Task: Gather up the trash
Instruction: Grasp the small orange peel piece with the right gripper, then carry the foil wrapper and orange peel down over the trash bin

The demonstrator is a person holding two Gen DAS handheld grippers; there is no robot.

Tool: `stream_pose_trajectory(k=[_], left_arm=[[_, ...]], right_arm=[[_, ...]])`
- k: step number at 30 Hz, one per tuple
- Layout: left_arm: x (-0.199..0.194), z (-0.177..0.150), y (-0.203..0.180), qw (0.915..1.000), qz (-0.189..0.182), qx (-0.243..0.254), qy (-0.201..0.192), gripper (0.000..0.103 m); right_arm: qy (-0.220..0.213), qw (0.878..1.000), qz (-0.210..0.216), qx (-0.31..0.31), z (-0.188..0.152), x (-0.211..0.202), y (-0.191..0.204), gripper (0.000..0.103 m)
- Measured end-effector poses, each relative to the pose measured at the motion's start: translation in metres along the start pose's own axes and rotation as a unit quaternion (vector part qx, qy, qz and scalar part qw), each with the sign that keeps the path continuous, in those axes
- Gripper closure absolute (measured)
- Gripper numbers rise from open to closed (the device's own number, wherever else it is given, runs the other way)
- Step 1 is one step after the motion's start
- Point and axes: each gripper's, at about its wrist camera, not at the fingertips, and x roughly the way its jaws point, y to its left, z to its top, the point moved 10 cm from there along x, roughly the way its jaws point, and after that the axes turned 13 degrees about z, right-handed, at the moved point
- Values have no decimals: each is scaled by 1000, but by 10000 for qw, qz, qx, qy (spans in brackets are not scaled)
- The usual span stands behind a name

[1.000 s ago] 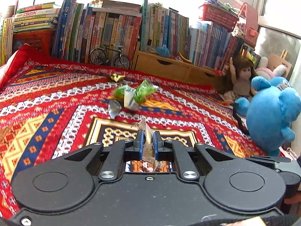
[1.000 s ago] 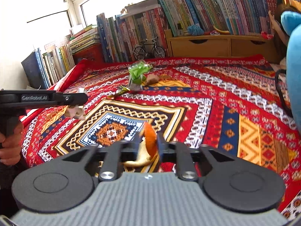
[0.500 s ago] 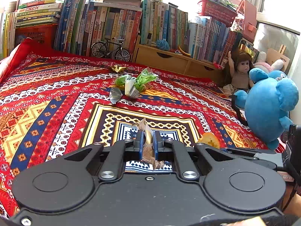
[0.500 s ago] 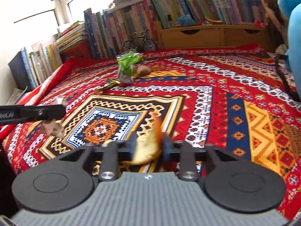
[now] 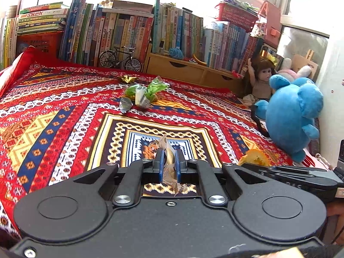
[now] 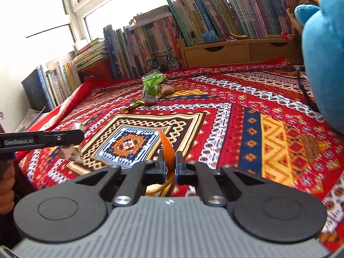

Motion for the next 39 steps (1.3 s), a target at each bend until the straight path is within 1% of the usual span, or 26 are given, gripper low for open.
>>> stream_pose_trajectory(k=[7, 12, 19, 22, 27, 31, 36, 39], left_arm=[[-30, -23, -9, 9998, -147, 110, 76, 93], [-55, -41, -16, 9993, -270, 249, 24, 93], [-84, -70, -25, 9985, -414, 343, 129, 93], [-97, -87, -28, 9979, -471, 382, 237, 93], [-111, -122, -27, 9960, -520, 395, 606, 93], [-113, -157, -24, 9930, -514, 441, 973, 93], [-98, -204, -17, 9859, -367, 367, 1593, 93], [-87, -229, -12, 9806, -274, 312, 1916, 93]], right_arm=[[-1, 9999, 108, 25, -20, -43, 10, 92], [-31, 9998, 186, 57, -36, -69, 20, 92], [-35, 9993, 348, 141, -56, -90, 35, 92], [7, 9988, 471, 164, -67, -97, 45, 92], [197, 9978, 615, 176, -93, -103, 59, 92], [426, 9964, 693, 250, -120, -103, 66, 92], [833, 9935, 686, 363, -159, -92, 67, 92], [1037, 9917, 610, 446, -183, -82, 65, 92]])
